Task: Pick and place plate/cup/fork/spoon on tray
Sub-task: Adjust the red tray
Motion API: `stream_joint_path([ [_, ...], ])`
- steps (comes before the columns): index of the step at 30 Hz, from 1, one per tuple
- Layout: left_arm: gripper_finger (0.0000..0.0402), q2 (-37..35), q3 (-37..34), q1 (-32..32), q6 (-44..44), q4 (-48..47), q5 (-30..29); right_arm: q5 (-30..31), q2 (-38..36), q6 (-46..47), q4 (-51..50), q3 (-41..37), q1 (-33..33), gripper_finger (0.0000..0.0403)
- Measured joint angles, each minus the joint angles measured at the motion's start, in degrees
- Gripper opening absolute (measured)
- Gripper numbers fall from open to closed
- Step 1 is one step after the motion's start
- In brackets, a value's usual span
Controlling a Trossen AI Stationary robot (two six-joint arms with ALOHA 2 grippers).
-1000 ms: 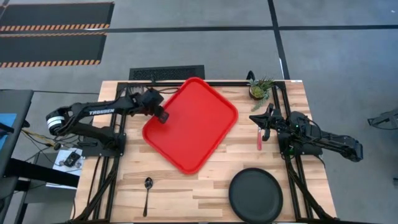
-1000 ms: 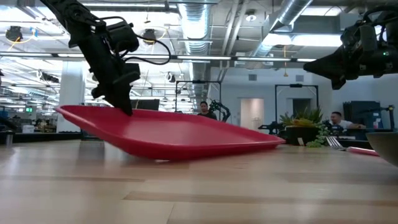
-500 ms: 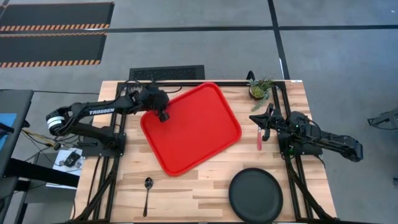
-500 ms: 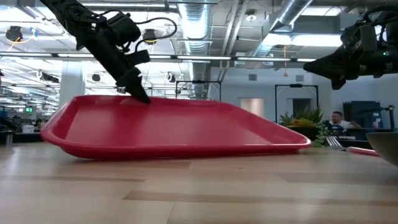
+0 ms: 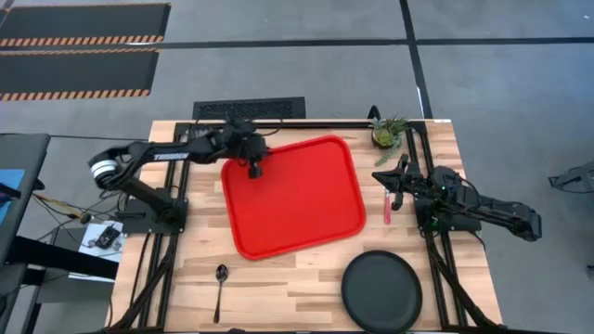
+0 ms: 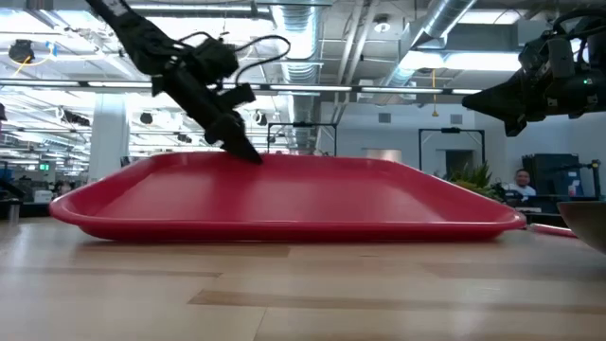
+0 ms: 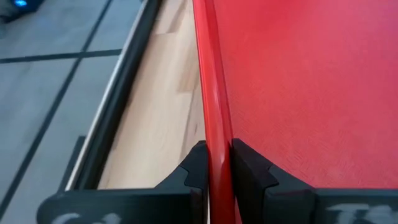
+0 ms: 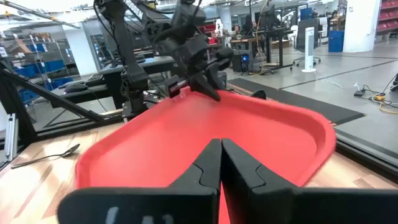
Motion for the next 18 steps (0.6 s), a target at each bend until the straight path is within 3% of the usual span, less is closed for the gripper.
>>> stream_joint_path([
  [8,0.0028,10.86,6.88,0.18,5.23,-0.65,3.65,0.02,0.0,-0.01,0.0,0.0,-0.01,0.0033],
  [18,0.0028,17.8,10.87,2.05,6.2,0.47,5.75,0.03,0.0,0.0,0.0,0.0,0.0,0.0033],
])
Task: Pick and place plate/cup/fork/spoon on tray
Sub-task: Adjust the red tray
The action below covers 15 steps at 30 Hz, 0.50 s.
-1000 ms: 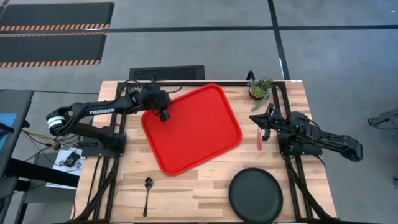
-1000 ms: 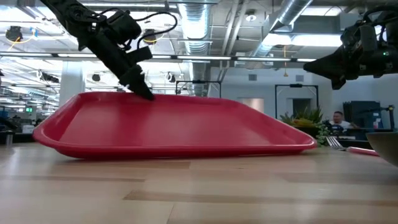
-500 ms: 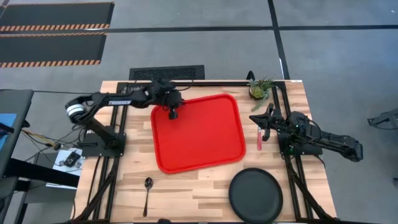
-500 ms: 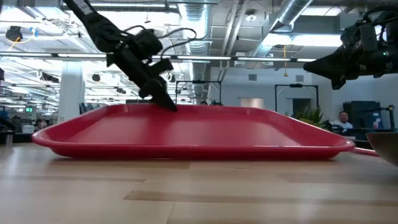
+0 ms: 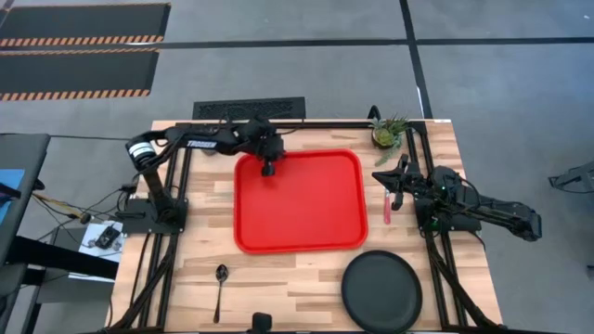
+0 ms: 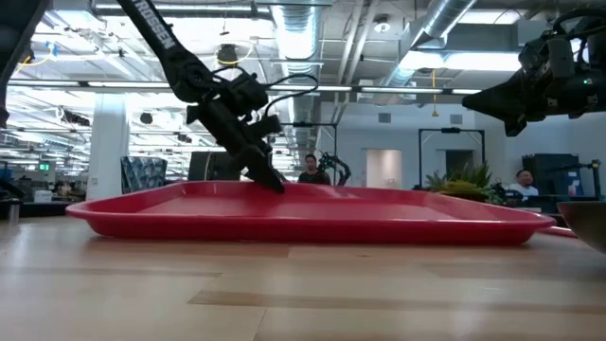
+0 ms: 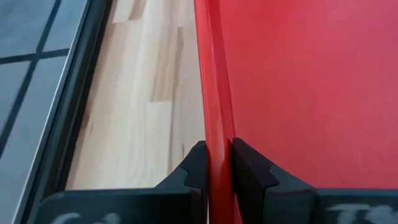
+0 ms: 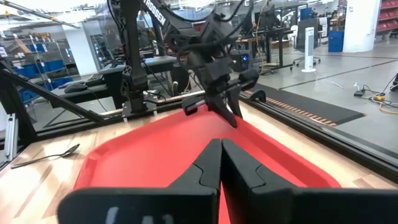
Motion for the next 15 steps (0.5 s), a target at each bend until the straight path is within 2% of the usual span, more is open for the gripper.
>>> stream_joint_path([
  [11,0.0028,1.98,0.02,2.16,1.5,0.93,0.2,-0.02,0.0,-0.02,0.0,0.0,0.0,0.0033],
  [15,0.0028,1.98,0.02,2.46,3.09,0.75,2.35,-0.02,0.0,0.0,0.0,0.0,-0.02,0.0033],
])
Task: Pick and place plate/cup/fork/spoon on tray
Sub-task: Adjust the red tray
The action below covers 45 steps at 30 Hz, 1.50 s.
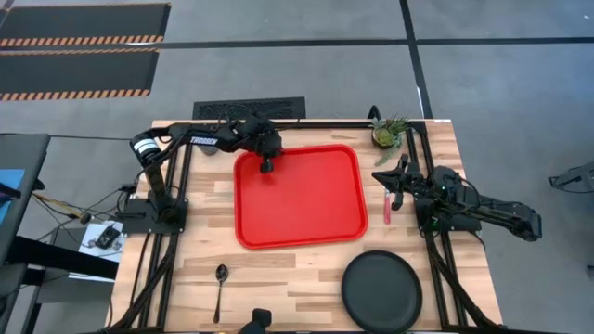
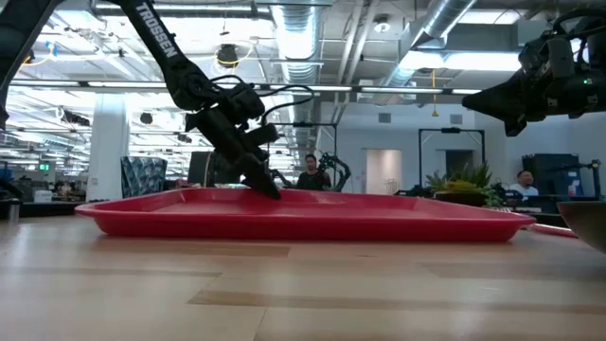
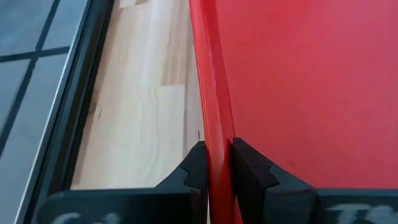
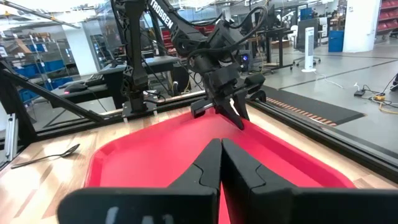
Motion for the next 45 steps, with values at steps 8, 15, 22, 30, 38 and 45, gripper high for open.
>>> stream_joint_path([
  [8,0.0029,0.0,0.0,-0.06,2.57,-0.42,2.2,0.0,0.0,-0.01,0.0,-0.02,0.01,0.0033],
  [15,0.0078,0.0,-0.04,-0.17,3.36,-0.19,-1.59,0.0,0.0,0.0,0.0,-0.02,0.02,0.0033],
  [22,0.0082,0.0,-0.07,-0.06,2.69,-0.43,-3.65,0.0,0.0,0.0,0.0,-0.02,0.0,0.0033],
  [30,0.0069,0.0,-0.07,-0.08,-1.79,-2.33,-2.81,0.0,0.0,-0.02,0.0,0.0,0.02,0.0033],
  [38,0.0064,0.0,-0.07,-0.94,-2.55,-2.08,-2.69,0.0,0.0,-0.01,0.0,0.0,0.02,0.0033],
  [45,0.0063,0.0,-0.07,-1.85,-3.68,-1.11,-2.95,0.0,0.0,-0.02,0.0,0.0,0.02,0.0033],
])
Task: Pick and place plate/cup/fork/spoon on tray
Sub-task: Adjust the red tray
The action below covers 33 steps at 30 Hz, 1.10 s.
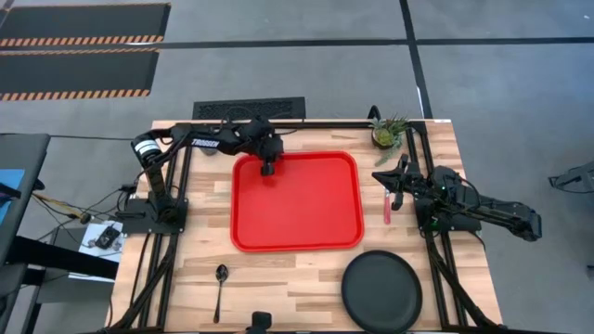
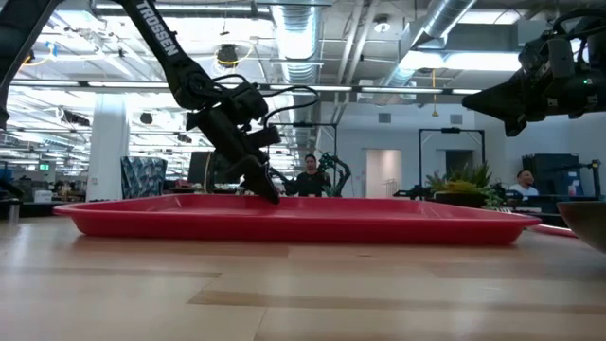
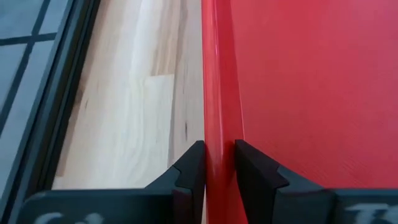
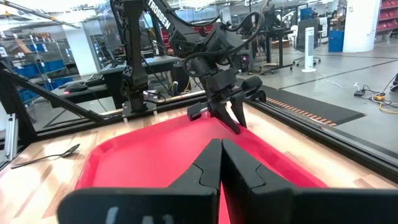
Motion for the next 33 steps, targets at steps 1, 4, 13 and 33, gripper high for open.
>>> stream_joint_path([
  [1,0.0063,0.0,0.0,0.03,0.0,0.25,-0.14,0.0,0.0,0.01,0.0,-0.02,0.0,0.0033],
  [4,0.0063,0.12,0.0,0.03,-0.03,1.67,-0.29,0.0,0.0,0.0,0.0,0.0,-0.02,0.0033],
  [13,0.0071,4.14,1.32,-1.18,-2.9,2.84,-1.52,0.25,0.05,-0.01,-0.04,0.0,0.0,0.0033],
  [33,0.0107,3.85,1.49,-1.2,-0.8,2.17,2.33,0.02,0.02,0.02,-0.04,0.0,-0.02,0.0033],
])
